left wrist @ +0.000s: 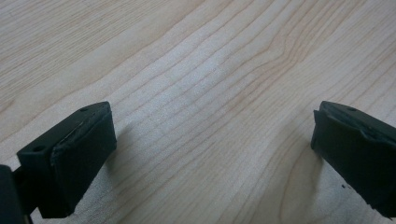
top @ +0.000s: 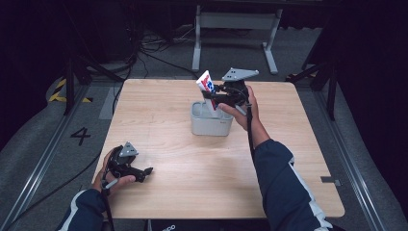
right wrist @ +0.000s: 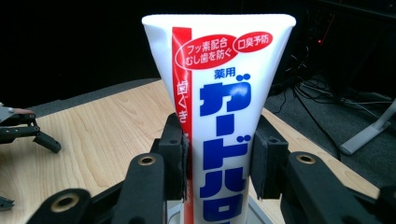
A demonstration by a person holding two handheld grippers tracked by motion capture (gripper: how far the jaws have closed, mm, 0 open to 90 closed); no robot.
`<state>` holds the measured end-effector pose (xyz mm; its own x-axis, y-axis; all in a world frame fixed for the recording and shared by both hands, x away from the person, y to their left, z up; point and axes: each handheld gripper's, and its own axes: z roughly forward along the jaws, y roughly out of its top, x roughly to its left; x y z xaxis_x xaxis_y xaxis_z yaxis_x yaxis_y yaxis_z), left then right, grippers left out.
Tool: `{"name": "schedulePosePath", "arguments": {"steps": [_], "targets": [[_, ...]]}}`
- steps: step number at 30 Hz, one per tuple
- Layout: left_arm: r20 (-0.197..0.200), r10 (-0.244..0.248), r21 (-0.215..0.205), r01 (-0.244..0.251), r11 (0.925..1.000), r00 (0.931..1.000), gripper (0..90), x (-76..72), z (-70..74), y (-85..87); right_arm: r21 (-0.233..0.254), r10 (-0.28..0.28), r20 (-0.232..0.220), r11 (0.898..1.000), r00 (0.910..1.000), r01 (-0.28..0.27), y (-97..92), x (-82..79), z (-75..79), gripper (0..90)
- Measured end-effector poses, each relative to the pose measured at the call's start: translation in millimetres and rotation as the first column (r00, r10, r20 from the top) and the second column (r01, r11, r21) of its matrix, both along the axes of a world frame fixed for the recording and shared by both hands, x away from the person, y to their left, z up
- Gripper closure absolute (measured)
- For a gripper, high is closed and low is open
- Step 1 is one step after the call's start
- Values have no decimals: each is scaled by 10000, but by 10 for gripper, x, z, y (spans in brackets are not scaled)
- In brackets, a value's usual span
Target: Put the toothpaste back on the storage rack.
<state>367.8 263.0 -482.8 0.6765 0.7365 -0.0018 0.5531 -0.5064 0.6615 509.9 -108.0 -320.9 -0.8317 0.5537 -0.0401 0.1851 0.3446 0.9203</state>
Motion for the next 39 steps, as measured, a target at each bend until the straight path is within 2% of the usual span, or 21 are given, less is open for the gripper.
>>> {"name": "schedulePosePath", "arguments": {"steps": [17,27,37,39], "targets": [[25,-23,12,23,10000,10000,4,2,0,1,-144,-33,-255,9999,9997,29,20,105,-131,631],[10,9,-14,-9,10000,10000,4,1,-1,-1,-315,-149,-447,9994,9989,135,-43,133,-249,625],[-7,-18,-4,18,10000,10000,3,2,-1,-1,-938,-51,-600,9956,9982,-5,-92,101,-346,610],[-14,-23,-3,23,10000,10000,3,3,0,0,-1180,-12,-595,9930,9982,-59,-97,90,-362,602]]}}
